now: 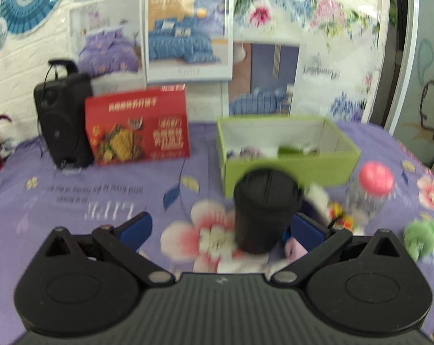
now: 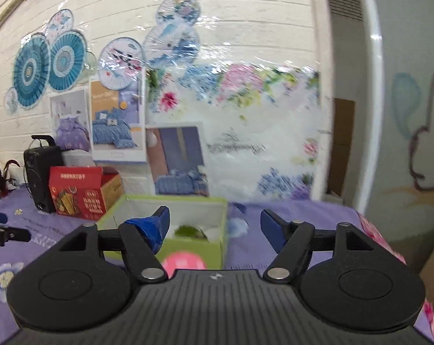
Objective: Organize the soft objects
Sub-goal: 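Withdraw both grippers from the box back over the table, then move the right gripper to the green towel while the left approaches the clear cotton-swab pack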
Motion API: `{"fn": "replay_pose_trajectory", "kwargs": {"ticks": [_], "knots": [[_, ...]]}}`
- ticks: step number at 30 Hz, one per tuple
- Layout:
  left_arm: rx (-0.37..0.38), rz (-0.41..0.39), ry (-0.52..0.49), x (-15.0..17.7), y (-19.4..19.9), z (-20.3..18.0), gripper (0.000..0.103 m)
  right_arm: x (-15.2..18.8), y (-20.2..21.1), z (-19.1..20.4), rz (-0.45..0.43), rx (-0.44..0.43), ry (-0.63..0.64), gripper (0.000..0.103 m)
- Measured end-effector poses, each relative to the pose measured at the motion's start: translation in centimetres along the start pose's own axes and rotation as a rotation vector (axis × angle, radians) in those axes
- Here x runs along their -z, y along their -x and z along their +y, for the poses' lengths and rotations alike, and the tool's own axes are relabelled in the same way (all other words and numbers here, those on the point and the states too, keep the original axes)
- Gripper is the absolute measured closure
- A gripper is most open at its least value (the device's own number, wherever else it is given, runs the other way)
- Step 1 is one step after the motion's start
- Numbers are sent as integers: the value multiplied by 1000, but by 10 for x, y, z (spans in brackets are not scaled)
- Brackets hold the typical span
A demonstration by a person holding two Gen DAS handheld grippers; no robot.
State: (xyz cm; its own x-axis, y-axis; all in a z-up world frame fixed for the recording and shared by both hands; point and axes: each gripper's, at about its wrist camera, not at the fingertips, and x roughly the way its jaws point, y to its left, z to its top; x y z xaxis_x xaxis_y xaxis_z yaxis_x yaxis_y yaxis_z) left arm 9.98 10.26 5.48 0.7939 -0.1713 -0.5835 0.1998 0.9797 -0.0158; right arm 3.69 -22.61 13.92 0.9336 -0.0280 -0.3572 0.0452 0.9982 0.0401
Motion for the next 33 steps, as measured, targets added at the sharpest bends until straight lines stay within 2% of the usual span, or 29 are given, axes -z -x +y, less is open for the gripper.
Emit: {"fn": "replay_pose_trajectory", "kwargs": {"ticks": [6,9,12,17,22,25,29,33], "knots": [[-76,130,-47,74,-19,5,1,84,20,-18,100,53,-213,46],[-84,166,-49,87,-33,12,1,116,17,-22,167,55,-291,45],[-51,183,-43,88,-50,18,1,133,14,-23,213,75,-316,45],[-156,229,-89,91,-87,24,1,141,9,-31,244,90,-355,45],[-258,214,4,91,-80,55,1,143,6,-33,264,114,-330,45],[-167,210,50,89,-74,65,1,142,1,-32,266,112,-319,45],[-177,213,4,82,-87,52,1,139,-3,-27,267,96,-303,45],[-180,225,169,80,-96,56,1,138,-2,-25,266,108,-282,45]]}}
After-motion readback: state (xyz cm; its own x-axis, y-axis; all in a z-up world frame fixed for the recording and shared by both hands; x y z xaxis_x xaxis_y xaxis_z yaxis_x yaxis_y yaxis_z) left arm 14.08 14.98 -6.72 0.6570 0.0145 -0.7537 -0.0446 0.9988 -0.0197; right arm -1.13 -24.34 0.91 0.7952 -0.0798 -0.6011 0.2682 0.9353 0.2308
